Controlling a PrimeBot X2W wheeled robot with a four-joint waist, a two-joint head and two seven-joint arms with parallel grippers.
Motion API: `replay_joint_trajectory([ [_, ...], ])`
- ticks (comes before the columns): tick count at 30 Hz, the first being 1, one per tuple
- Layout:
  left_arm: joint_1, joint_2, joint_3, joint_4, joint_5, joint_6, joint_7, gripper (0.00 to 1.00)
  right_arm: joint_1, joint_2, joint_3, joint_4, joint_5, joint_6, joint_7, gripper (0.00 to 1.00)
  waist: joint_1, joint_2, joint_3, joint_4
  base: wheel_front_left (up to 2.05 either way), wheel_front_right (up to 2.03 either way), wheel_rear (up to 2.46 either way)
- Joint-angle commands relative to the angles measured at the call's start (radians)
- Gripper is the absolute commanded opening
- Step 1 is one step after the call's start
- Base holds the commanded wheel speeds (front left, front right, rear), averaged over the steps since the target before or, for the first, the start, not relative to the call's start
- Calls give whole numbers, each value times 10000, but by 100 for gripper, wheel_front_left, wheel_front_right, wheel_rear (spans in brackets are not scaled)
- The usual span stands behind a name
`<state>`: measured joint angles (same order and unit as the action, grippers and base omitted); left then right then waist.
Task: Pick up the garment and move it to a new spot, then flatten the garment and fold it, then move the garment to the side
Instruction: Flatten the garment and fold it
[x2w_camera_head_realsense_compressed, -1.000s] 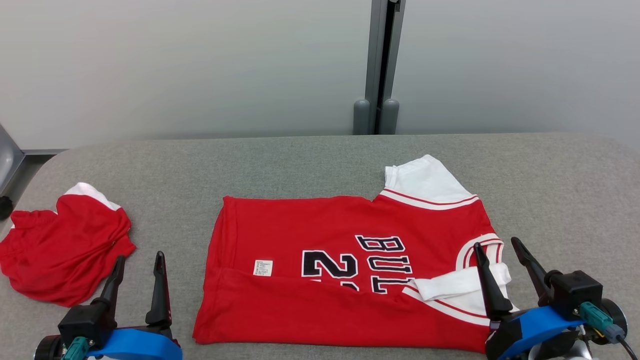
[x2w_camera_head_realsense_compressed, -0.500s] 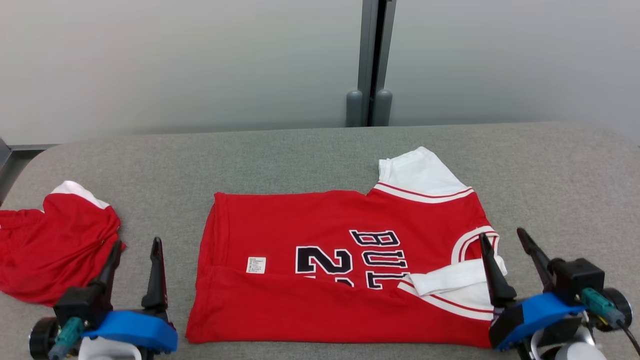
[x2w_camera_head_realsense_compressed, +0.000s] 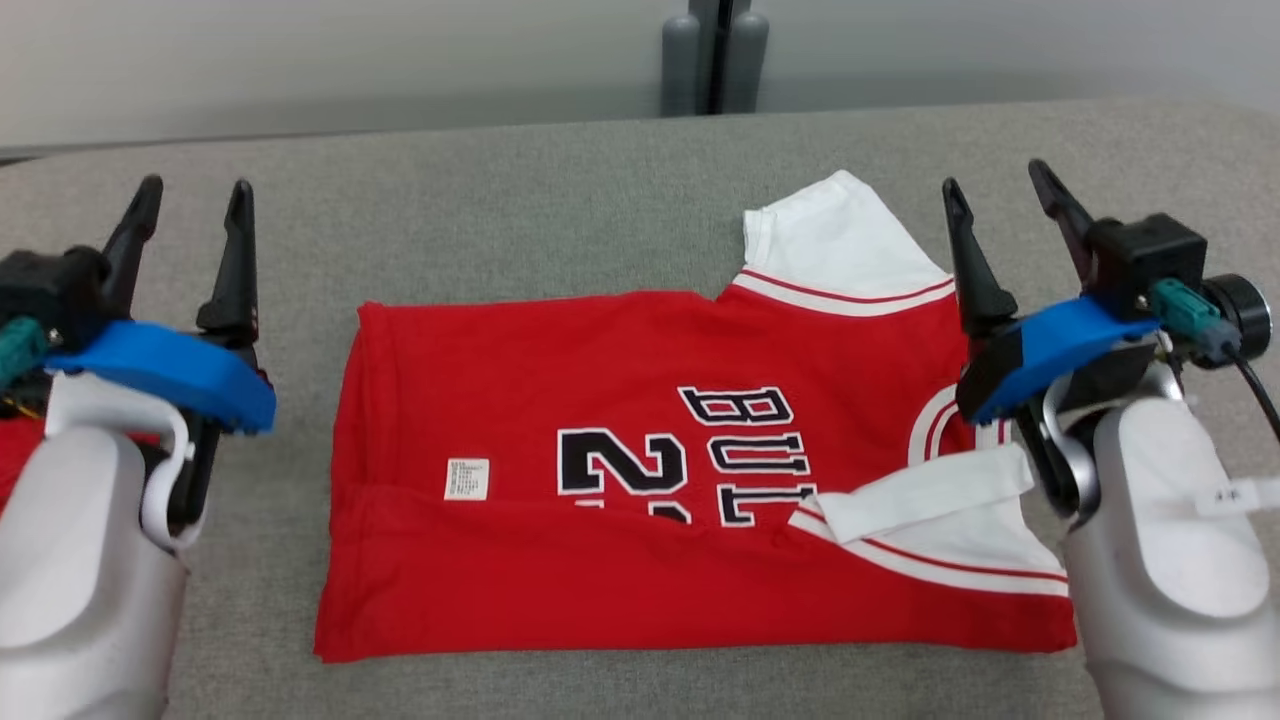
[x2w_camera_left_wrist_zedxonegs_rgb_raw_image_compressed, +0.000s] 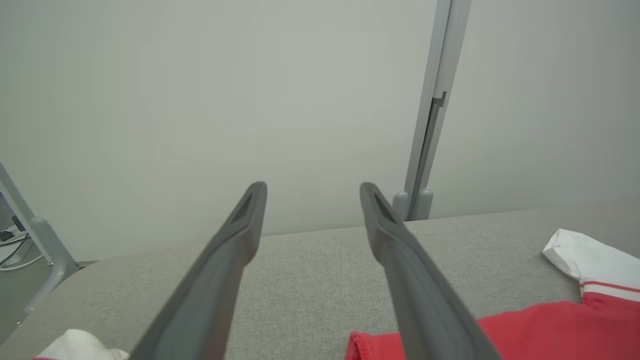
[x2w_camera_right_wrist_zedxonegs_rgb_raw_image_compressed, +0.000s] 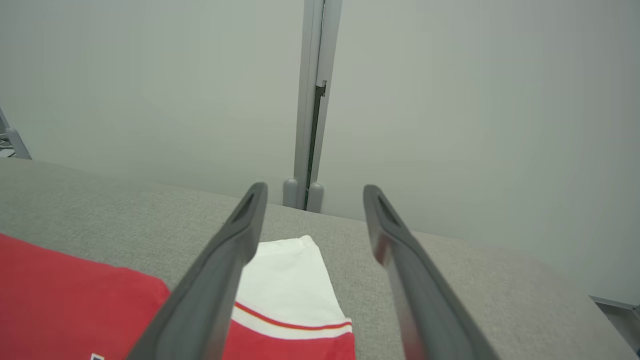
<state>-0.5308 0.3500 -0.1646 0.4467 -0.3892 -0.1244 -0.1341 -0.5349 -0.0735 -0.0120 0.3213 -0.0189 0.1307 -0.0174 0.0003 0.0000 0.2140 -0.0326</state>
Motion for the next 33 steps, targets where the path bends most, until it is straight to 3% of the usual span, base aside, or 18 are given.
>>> replay_joint_trajectory([
  [1,-569,182,-207,280,-178,-67,275,100,-592,-53,55,403,-93,1,113,100,-3,0,461,160,0,0,0],
  [12,-2767,1116,-2951,1629,-2391,-67,1992,100,-3313,-143,36,3266,-421,1,10,100,-3,0,1644,34,0,0,0],
  [21,-3112,1750,-4879,1638,-4084,-69,2809,100,-4120,-150,-66,4751,-587,1,-490,100,-3,0,1987,-27,0,0,0],
  [33,-3597,2036,-6628,2019,-5493,-70,3433,100,-4799,-16,-85,6098,-726,1,-1124,100,-3,0,2220,-179,0,0,0],
])
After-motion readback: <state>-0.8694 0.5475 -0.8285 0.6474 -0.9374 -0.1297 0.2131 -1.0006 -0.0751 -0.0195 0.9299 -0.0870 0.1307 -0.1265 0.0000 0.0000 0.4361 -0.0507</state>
